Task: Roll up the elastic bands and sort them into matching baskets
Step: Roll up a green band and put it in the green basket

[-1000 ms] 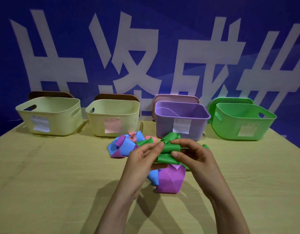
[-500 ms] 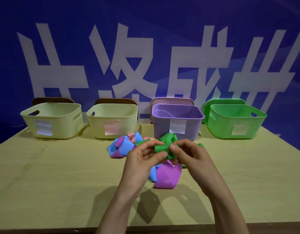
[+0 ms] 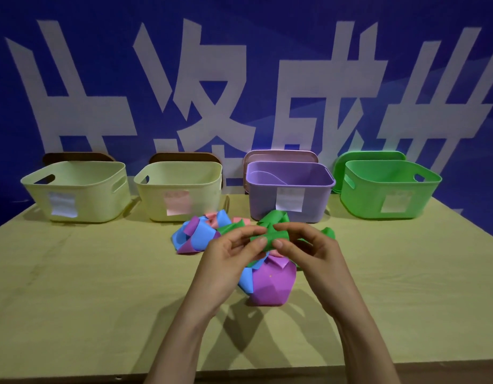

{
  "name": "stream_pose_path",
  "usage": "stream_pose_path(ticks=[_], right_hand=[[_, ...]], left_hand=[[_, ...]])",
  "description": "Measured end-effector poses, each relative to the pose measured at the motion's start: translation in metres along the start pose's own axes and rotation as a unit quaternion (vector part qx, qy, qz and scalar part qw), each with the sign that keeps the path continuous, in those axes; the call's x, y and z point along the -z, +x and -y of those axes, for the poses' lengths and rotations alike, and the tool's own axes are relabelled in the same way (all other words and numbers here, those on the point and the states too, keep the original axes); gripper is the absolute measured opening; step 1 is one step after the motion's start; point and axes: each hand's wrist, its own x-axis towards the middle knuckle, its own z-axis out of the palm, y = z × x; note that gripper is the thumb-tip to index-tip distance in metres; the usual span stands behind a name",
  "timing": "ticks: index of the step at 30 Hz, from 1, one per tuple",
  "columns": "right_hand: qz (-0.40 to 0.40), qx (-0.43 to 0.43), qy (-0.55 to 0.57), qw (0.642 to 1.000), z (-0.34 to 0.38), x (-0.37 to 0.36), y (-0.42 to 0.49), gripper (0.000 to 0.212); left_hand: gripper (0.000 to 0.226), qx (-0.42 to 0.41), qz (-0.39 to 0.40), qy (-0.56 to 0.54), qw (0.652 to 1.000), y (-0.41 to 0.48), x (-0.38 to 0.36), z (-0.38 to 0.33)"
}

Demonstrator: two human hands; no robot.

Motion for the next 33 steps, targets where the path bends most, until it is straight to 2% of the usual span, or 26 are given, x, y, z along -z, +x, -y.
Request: stream_pose_path(ticks=[3,5,9,12,14,17,21,26,29,33], right_hand=[[-0.031,-0.016,0.019,0.999,-0.01,0.004,0.021,0.039],[-0.053,-0.023,0.034,0.998,-0.017,0.005,0.038,0.043],[-0.091,-0.05,0.07,0.992,-0.033,0.003,0.083,0.042],[-0.107,-0.099,0.105,0.984,-0.036,0.01,0.115,0.045],[-0.104,-0.138,0.124,0.977,-0.03,0.016,0.134,0.04],[-0.114,-0.147,0.127,0.974,-0.006,0.029,0.159,0.022],[-0.146,-0.119,0.092,0.978,0.046,0.058,0.195,0.019],[-0.181,-0.104,0.072,0.975,0.099,0.116,0.231,0.017],[-0.197,-0.1,0.029,0.975,0.111,0.155,0.247,0.013],[-0.21,-0.122,0.015,0.97,0.1,0.206,0.269,0.01]], left_hand=[[0.025,0.002,0.023,0.095,0.995,0.024,0.004,0.012],[0.029,-0.01,0.01,0.124,0.992,0.043,0.003,0.019],[0.025,-0.024,-0.036,0.1,0.994,0.085,-0.002,0.029],[0.023,-0.009,-0.032,0.074,0.997,0.116,-0.005,0.025],[0.022,0.009,-0.032,0.064,0.997,0.135,-0.01,0.015],[0.019,0.028,-0.027,0.052,0.998,0.161,-0.024,-0.011],[0.015,0.057,-0.005,0.031,0.998,0.2,-0.057,-0.054],[0.018,0.094,0.066,0.006,0.993,0.249,-0.121,-0.097],[0.021,0.118,0.11,-0.021,0.987,0.278,-0.158,-0.101],[0.02,0.173,0.073,-0.097,0.977,0.31,-0.208,-0.076]])
